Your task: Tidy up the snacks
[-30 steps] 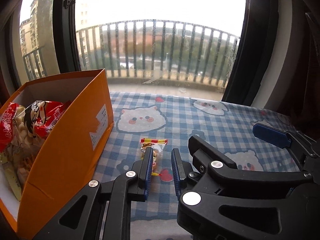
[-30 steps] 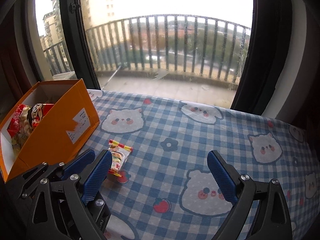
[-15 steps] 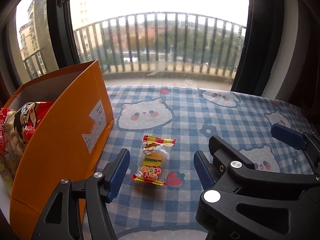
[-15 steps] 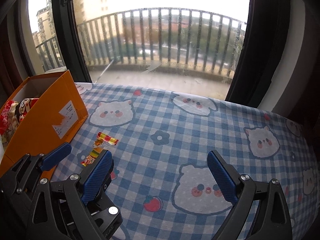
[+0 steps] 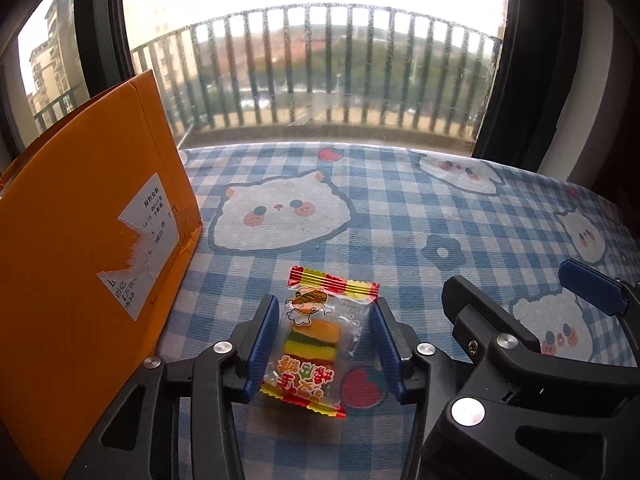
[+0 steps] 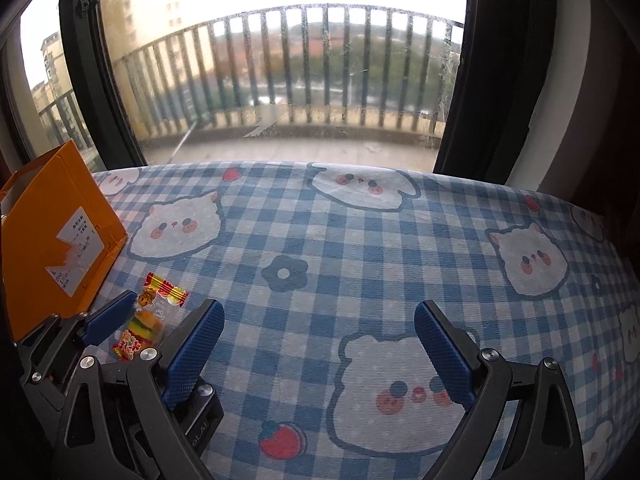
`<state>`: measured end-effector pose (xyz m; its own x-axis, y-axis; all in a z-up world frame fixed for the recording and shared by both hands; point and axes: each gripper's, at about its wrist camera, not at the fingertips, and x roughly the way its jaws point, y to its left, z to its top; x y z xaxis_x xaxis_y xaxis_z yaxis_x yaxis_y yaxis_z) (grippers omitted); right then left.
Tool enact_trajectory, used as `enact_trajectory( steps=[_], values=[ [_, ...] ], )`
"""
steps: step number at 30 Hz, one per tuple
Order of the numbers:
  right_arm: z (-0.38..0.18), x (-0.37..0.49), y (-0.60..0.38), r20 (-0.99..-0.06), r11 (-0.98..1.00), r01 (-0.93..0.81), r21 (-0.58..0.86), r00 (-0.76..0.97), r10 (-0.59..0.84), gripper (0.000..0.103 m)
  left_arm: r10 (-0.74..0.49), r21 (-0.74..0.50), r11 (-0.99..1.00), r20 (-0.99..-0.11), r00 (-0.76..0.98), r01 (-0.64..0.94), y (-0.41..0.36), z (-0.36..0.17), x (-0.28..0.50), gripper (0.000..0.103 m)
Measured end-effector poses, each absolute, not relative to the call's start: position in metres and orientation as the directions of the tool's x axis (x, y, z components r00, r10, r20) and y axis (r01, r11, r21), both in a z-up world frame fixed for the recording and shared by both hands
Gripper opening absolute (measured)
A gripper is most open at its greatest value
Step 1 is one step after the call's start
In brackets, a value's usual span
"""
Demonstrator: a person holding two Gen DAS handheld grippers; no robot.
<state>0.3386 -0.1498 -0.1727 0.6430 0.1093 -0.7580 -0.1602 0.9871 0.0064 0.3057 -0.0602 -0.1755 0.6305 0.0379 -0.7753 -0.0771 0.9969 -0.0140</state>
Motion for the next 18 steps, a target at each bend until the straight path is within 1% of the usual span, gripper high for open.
enact_trajectory(
  steps=[4,9,15,18],
  values=[
    [-0.175,0.341,-0.149,-0.762,0.984,-0.170,0.057,0.630,0.153,0.098,0.040,-0.016,0.996,-0.781,0.624,-0.085,-0.059,-0.175,0.304,0.031],
    [-0.171,0.339,-0.143,-0.770,0.982,-0.189,0.025,0.622,0.139,0.098,0.035,-0.017,0.997,-0.780,0.625,-0.077,-0.058,-0.168,0.295,0.030],
    [-0.158,0.330,-0.140,-0.773,0.967,-0.250,0.059,0.601,0.202,0.098,0.024,0.003,0.999,-0.749,0.662,-0.032,-0.065,-0.142,0.272,0.030],
    [-0.141,0.319,-0.139,-0.756,0.960,-0.278,0.044,0.619,0.214,0.098,0.013,0.004,1.000,-0.723,0.691,-0.016,-0.068,-0.124,0.258,0.030]
  ],
)
